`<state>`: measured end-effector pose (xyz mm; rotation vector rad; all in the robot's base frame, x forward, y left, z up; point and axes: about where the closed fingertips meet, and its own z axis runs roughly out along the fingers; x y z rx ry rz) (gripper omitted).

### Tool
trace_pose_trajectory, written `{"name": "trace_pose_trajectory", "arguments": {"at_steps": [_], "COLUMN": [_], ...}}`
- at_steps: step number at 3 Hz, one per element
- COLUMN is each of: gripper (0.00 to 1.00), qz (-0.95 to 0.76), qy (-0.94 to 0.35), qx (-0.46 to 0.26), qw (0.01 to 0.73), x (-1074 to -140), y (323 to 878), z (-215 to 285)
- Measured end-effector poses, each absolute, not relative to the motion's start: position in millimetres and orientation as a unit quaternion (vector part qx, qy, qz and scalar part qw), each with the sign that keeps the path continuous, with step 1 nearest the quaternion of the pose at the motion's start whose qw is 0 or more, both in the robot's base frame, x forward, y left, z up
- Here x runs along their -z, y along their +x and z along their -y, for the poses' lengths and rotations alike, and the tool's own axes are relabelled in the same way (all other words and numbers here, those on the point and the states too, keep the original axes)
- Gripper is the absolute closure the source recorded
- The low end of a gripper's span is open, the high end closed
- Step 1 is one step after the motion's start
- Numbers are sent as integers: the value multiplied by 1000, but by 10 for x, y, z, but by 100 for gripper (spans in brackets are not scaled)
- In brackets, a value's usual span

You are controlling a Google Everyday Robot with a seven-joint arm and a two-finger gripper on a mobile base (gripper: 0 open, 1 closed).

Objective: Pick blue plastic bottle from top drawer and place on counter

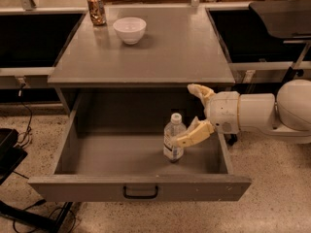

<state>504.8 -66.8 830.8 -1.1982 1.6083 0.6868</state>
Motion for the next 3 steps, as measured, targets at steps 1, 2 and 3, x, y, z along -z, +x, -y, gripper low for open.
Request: {"name": "trace_pose_trajectory", "arguments": {"at_steps": [1,2,3], "gripper": [0,0,0], "qz": [-656,-639,-621], "qy": [-478,-473,-474], "qx": [-305,-332,-350], "qw": [497,508,517], "x": [-8058,-7719,-7505], "y": [5127,5273,5400], "z": [681,746,819]}}
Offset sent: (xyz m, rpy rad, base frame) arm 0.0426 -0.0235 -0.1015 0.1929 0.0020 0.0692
